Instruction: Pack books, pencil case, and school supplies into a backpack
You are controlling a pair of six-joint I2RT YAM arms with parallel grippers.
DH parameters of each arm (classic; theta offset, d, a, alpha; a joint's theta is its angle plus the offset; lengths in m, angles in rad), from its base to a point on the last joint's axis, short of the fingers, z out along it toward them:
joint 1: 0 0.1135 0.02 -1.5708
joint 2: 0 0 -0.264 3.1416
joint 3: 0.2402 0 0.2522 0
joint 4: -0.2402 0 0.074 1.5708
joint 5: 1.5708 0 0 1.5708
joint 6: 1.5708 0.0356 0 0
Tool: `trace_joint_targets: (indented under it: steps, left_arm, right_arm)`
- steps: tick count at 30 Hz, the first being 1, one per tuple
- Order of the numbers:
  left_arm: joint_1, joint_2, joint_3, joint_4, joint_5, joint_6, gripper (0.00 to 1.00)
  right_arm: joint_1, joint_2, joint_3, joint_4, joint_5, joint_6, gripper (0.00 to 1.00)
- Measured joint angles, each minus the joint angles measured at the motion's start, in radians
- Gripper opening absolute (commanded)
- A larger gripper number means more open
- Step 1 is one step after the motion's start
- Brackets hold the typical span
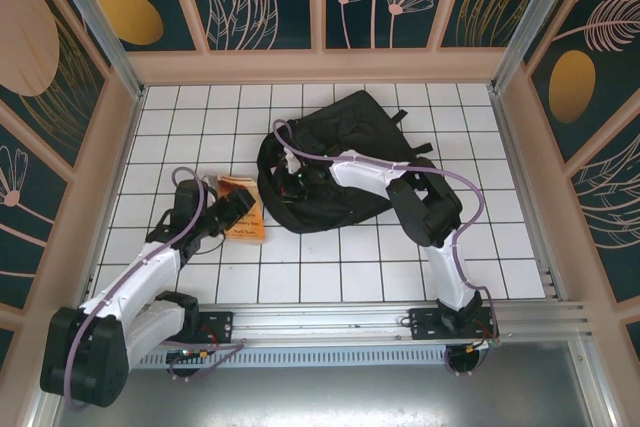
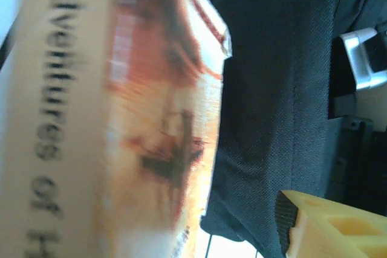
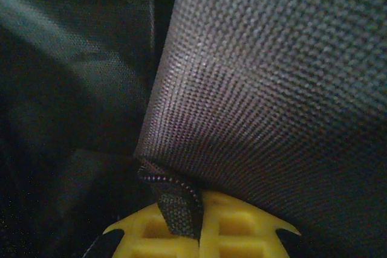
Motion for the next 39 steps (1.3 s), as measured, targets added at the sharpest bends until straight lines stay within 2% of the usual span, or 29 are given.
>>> trace_joint_targets:
  steps: [2,4,9,17,21,26,32,36,39]
  left_arm:
    - [0.000,0.009,0.007,-0.006,0.022,-0.005,0.83]
    - [0.000,0.005,0.027,-0.018,0.039,-0.007,0.98]
    - [0.000,-0.048,0.084,-0.019,0.076,-0.005,0.96]
    - [0.000,-0.018,0.022,0.007,0.100,-0.008,0.87]
    - [0.000,0.024,0.006,-0.031,0.083,0.005,0.74]
    - [0.000,0.018,0.009,-0.065,0.043,0.019,0.52]
    - [0.000,0.006,0.045,-0.139,0.006,0.046,0.12]
    - [0.000,0.008,0.068,-0.189,-0.008,0.064,0.00]
    - [0.000,0.009,0.107,-0.256,-0.031,0.073,0.00]
  right_arm:
    - [0.001,0.000,-0.004,0.003,-0.005,0.000,0.00]
    - [0.001,0.002,-0.006,0.005,-0.008,0.000,0.00]
    - [0.001,0.004,-0.008,0.005,-0.010,0.000,0.00]
    - [0.001,0.014,-0.008,0.011,-0.011,0.000,0.00]
    - [0.001,0.020,-0.008,0.013,-0.011,0.000,0.00]
    - [0.001,0.020,-0.008,0.013,-0.011,0.000,0.00]
    - [0.001,0.020,-0.008,0.012,-0.010,0.000,0.00]
    - [0.001,0.020,-0.005,0.006,-0.008,0.000,0.00]
    - [0.002,0.020,0.009,-0.018,0.003,-0.002,0.00]
